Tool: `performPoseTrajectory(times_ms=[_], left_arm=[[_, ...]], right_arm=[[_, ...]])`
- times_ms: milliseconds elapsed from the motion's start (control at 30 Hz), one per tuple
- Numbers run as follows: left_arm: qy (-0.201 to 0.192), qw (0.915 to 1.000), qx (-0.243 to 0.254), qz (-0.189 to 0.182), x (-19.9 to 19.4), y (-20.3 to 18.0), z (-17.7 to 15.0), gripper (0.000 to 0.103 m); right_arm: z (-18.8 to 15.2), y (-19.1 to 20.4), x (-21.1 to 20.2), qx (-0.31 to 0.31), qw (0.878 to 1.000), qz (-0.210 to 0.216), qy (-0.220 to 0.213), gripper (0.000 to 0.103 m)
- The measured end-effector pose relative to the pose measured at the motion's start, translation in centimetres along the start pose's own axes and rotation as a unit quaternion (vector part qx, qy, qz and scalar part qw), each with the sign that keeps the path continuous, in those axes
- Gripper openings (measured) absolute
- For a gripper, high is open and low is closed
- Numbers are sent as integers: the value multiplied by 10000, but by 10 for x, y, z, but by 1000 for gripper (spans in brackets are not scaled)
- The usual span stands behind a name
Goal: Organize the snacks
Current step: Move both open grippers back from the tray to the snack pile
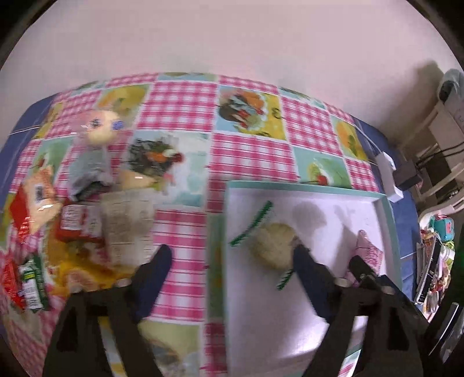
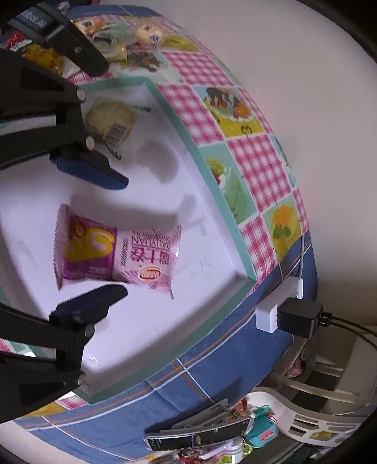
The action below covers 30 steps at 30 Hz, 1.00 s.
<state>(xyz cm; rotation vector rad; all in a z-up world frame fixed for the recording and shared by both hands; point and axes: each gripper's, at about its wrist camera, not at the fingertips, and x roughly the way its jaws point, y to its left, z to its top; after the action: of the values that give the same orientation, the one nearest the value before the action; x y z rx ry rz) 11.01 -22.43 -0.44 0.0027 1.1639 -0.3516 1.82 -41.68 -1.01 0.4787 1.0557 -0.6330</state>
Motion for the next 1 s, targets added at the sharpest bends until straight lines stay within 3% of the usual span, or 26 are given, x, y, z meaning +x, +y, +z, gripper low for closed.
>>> performPoseTrajectory(times_ms=[100, 267, 433, 567, 733, 867, 1000], left_arm=[[-127, 9997, -71, 178, -10, 20, -2, 90], [-372, 9969, -241, 652, -24, 62, -6, 101], [-517, 9915, -502, 1079, -39, 113, -8, 103], [-401, 9898, -801, 1111, -45, 154, -7, 103], [-137, 9855, -766, 1511, -42, 192, -9, 103], [116, 9815, -1172, 1510, -44, 226, -2, 103], [-275, 9828, -1281, 1302, -72, 238, -2, 103]], right_arm=[[-3, 5, -5, -19, 10000, 49, 15, 84], [-8, 21, -22, -168, 9996, 161, -134, 99], [-16, 55, -44, -357, 9979, 396, -363, 99], [-23, 87, -51, -566, 9955, 653, -386, 99], [-36, 134, -47, -1030, 9913, 746, -334, 99], [-43, 170, -49, -1463, 9858, 797, -227, 99], [-55, 195, -60, -1722, 9775, 1204, -192, 99]])
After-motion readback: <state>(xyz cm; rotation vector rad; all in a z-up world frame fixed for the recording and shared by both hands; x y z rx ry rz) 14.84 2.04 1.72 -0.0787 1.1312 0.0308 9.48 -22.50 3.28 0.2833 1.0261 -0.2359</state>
